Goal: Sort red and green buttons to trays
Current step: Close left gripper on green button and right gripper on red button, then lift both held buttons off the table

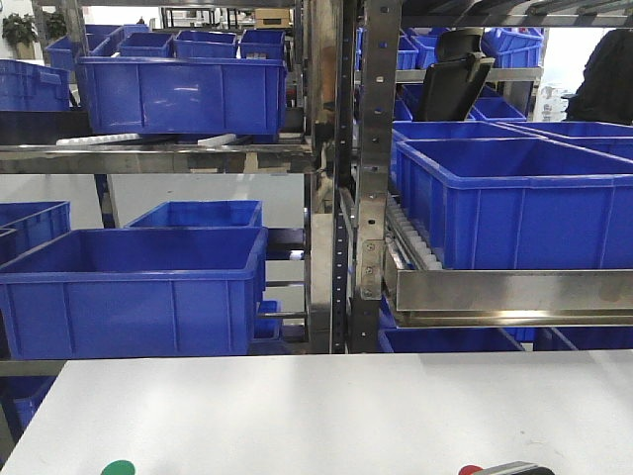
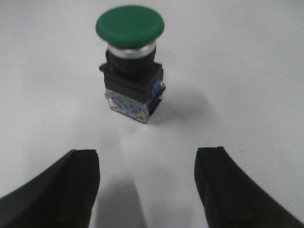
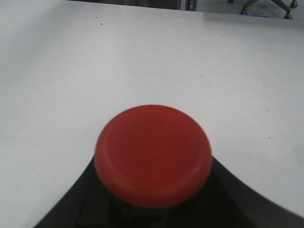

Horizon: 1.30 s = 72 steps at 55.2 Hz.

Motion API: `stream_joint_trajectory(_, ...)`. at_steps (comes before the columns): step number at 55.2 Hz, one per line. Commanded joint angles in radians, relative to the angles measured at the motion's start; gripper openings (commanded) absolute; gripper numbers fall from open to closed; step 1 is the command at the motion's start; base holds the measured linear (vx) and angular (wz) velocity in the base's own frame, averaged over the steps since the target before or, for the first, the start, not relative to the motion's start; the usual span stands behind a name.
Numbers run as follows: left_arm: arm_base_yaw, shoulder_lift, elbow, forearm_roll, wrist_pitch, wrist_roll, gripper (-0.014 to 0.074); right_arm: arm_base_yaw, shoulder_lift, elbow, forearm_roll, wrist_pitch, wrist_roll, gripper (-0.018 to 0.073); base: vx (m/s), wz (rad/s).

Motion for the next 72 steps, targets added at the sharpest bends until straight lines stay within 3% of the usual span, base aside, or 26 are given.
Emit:
stream_joint_trajectory(1,-0.002,0.018,-0.013,0.002,-0.254,-0.021,0.0552,-0.003,-0.041,-0.01,0.0,-0.183,-0.009,-0.0013,0.0,0.0)
stream_joint_trajectory(12,-0.002,0.056,-0.071,0.04,-0.254,-0.021,0.0552,-0.003,-0.041,-0.01,0.003,-0.186,-0.011,-0.0013,0.0,0.0)
stream_joint_trajectory(54,-0.002,0.074,-0.264,0.062,-0.24,-0.067,0.0548,-0.003,-0.041,-0.01,0.026,-0.191,-0.011,-0.0013,0.0,0.0)
stream_joint_trajectory(66,-0.002,0.117,-0.318,0.119,-0.229,-0.074,0.048,-0.003,-0.041,-0.01,0.026,-0.192,-0.011,-0.0013,0.0,0.0)
stream_joint_trajectory(72,-0.002,0.122,-0.32,0.118,-0.229,-0.074,0.0374,-0.003,-0.041,-0.01,0.026,-0.192,-0.011,-0.0013,0.0,0.0)
